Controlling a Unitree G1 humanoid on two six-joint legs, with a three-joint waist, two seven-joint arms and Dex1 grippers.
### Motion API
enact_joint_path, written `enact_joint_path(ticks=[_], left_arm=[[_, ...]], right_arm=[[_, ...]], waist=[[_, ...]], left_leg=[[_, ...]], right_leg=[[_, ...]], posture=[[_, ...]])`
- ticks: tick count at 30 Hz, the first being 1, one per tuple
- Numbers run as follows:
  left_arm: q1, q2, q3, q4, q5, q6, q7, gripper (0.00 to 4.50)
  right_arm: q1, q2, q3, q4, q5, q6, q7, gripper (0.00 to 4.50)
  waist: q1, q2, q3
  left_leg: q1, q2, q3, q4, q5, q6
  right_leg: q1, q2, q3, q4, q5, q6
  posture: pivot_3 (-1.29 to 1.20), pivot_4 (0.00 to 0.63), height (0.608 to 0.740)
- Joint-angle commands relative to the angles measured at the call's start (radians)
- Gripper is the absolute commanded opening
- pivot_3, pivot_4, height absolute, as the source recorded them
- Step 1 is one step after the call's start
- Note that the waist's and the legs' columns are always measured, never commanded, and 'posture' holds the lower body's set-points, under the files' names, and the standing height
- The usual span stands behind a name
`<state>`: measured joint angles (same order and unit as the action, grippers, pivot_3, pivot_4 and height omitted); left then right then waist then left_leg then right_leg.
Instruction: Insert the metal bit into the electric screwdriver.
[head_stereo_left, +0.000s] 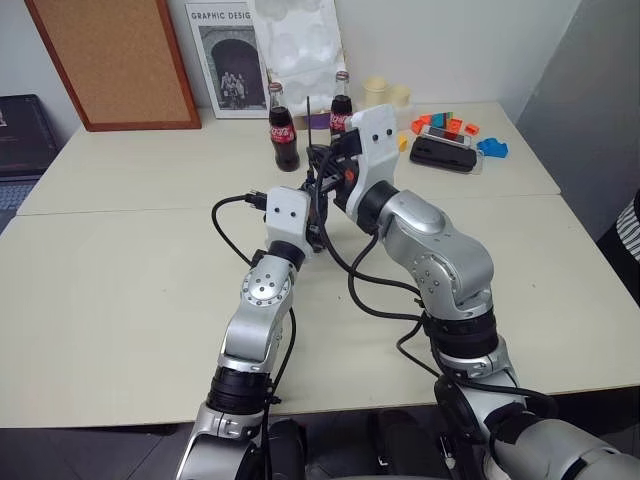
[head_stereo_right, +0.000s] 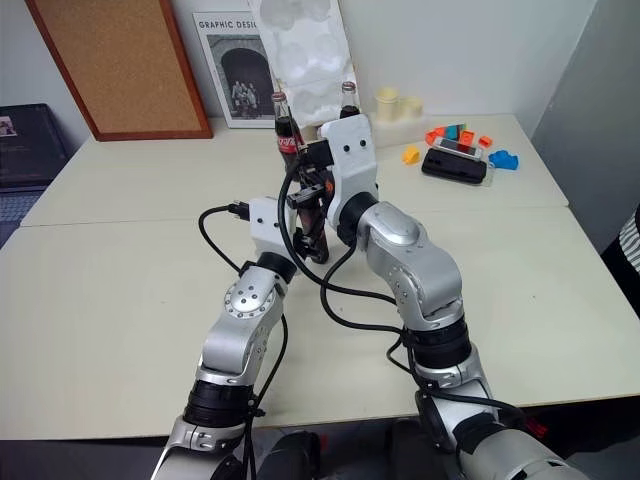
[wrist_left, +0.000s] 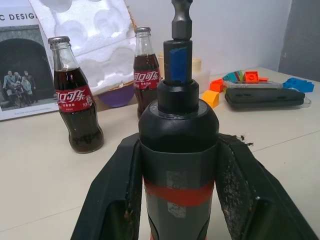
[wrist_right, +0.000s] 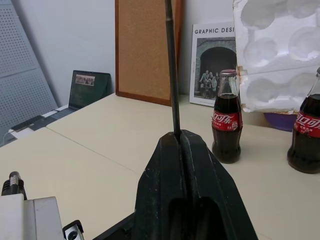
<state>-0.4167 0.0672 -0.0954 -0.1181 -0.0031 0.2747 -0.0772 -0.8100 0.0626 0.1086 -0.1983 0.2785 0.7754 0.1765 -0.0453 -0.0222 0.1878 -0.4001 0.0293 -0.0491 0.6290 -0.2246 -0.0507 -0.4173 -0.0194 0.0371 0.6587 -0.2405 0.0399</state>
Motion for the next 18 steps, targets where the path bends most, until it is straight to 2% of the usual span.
enact_joint_path(ticks=[1, 18], left_arm=[[-0.013, 0.008, 0.019, -0.02, 0.011, -0.017, 0.005, 1.66], [-0.021, 0.008, 0.019, -0.013, 0.009, -0.018, 0.002, 1.66]], right_arm=[[-0.006, 0.003, -0.01, 0.006, 0.016, 0.022, 0.005, 0.0], [-0.003, -0.03, 0.027, 0.029, -0.006, -0.058, 0.038, 0.0]], waist=[[0.0, 0.0, 0.0], [0.0, 0.0, 0.0]], left_leg=[[0.0, 0.0, 0.0, 0.0, 0.0, 0.0], [0.0, 0.0, 0.0, 0.0, 0.0, 0.0]], right_leg=[[0.0, 0.0, 0.0, 0.0, 0.0, 0.0], [0.0, 0.0, 0.0, 0.0, 0.0, 0.0]], posture=[[0.0, 0.15, 0.74], [0.0, 0.15, 0.74]])
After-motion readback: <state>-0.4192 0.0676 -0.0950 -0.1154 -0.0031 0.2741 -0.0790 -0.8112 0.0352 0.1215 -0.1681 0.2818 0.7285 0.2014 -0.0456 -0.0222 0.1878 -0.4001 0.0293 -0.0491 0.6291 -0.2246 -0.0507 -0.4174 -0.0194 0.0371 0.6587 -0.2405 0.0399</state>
